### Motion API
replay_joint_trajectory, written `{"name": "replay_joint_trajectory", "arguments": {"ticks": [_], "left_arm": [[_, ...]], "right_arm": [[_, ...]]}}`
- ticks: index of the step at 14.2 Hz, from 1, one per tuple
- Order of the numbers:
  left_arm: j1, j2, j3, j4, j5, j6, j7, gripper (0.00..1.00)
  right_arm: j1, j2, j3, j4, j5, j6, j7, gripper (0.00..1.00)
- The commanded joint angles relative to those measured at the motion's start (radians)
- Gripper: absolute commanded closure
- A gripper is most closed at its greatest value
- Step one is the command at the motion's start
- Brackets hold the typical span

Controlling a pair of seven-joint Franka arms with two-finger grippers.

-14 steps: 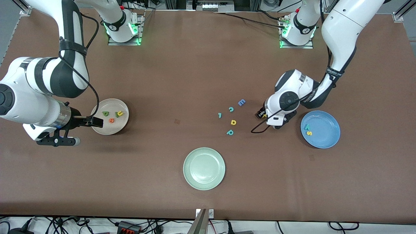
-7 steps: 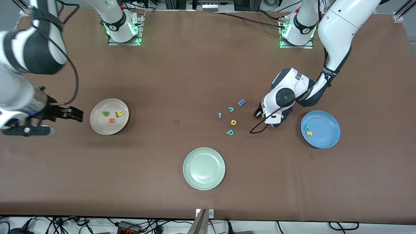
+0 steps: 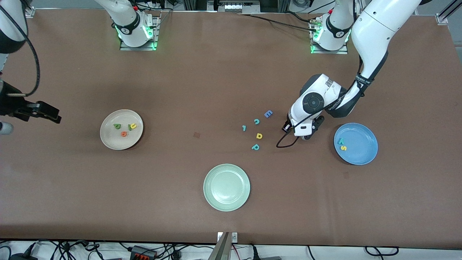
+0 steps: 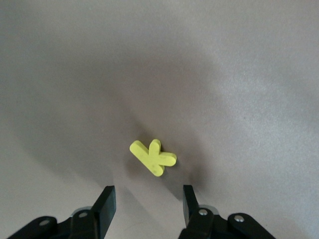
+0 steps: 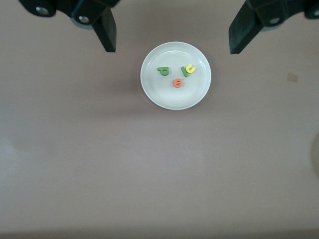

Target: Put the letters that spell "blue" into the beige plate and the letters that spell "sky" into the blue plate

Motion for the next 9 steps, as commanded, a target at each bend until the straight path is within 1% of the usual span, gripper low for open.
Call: {"name": "replay_joint_trajectory", "arguments": {"ticks": [1, 3, 4, 6, 8, 9], "left_arm": [[0.03, -0.04, -0.001, -0.032, 0.022, 0.037, -0.02, 0.38], [0.032, -0.039, 0.002, -0.065, 0.022, 0.116, -0.042, 0.38], [0.033, -0.039, 0.002, -0.068, 0.022, 0.121, -0.043, 0.38], [0.038, -0.04, 0.001, -0.07, 0.022, 0.121, -0.045, 0.38], [0.038, -0.042, 0.001, -0.073, 0.022, 0.121, -0.048, 0.38], [0.038, -0.042, 0.001, -0.073, 0.023, 0.121, -0.048, 0.38]], "right_arm": [[-0.051, -0.018, 0.032, 0.025, -0.006, -0.049, -0.021, 0.0], [-0.049, -0.03, 0.029, 0.02, -0.008, -0.08, -0.064, 0.0], [-0.051, -0.045, 0.029, 0.008, -0.008, -0.113, -0.069, 0.0], [-0.046, -0.091, 0.029, -0.076, -0.005, -0.097, -0.053, 0.0], [-0.046, -0.154, 0.03, -0.193, -0.006, -0.014, -0.055, 0.0], [-0.045, -0.18, 0.03, -0.23, -0.008, 0.01, -0.056, 0.0]]}}
